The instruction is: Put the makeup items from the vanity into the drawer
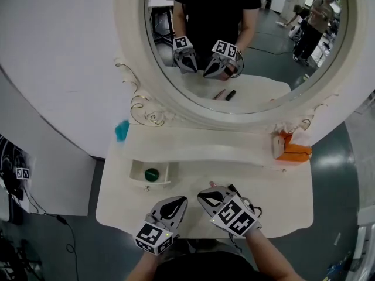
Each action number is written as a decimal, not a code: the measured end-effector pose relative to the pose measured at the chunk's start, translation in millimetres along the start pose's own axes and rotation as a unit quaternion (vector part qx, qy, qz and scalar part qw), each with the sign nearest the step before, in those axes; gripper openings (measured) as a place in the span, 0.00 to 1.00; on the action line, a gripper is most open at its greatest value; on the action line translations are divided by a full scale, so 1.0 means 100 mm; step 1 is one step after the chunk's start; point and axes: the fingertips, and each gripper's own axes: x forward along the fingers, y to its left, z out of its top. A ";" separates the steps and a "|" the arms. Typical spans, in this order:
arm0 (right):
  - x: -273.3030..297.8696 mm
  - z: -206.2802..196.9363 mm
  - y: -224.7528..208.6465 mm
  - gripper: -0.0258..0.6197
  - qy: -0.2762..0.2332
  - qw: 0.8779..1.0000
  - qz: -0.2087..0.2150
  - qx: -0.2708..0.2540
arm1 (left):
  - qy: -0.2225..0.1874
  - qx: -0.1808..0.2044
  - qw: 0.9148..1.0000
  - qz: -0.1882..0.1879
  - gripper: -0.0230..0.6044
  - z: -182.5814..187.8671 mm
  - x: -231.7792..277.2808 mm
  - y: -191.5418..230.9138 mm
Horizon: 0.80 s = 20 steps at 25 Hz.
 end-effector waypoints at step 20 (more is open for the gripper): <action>-0.43 -0.74 -0.14 0.07 0.022 0.999 -0.012 0.040 | 0.023 0.004 1.000 -0.021 0.06 -0.24 0.35 -0.57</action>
